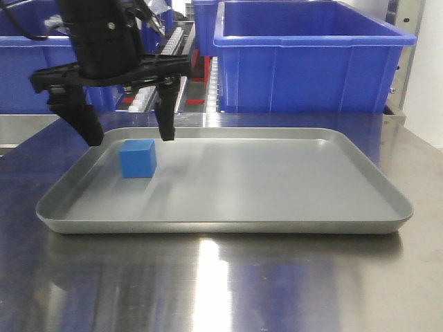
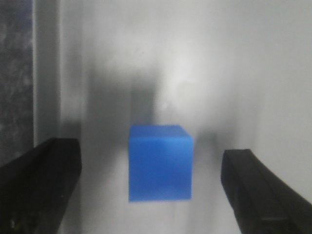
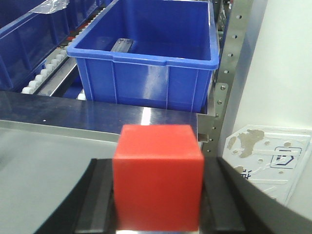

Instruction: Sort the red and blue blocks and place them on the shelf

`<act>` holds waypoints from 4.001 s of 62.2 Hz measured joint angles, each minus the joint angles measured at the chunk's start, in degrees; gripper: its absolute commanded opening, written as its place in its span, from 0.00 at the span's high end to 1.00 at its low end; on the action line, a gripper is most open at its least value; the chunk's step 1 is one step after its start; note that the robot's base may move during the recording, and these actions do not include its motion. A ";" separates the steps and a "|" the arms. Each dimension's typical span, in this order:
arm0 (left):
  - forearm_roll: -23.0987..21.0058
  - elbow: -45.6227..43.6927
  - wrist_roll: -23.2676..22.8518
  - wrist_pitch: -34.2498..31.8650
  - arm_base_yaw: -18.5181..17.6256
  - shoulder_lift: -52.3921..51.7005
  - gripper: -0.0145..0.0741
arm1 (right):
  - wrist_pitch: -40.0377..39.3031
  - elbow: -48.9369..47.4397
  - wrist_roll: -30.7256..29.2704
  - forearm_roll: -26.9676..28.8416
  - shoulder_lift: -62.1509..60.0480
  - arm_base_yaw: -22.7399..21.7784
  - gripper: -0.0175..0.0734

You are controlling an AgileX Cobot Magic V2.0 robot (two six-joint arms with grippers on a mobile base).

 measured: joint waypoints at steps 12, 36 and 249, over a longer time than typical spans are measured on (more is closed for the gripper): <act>0.66 -2.73 -0.22 1.97 0.00 2.43 0.13 | 0.00 0.00 0.00 0.00 0.00 0.00 0.75; 0.46 -2.90 -1.21 2.84 0.00 5.93 0.15 | 0.10 0.00 0.00 0.00 0.00 0.00 0.75; -2.37 68.39 28.49 -56.72 23.76 -87.31 0.69 | 0.10 0.00 0.00 0.00 0.00 0.00 0.75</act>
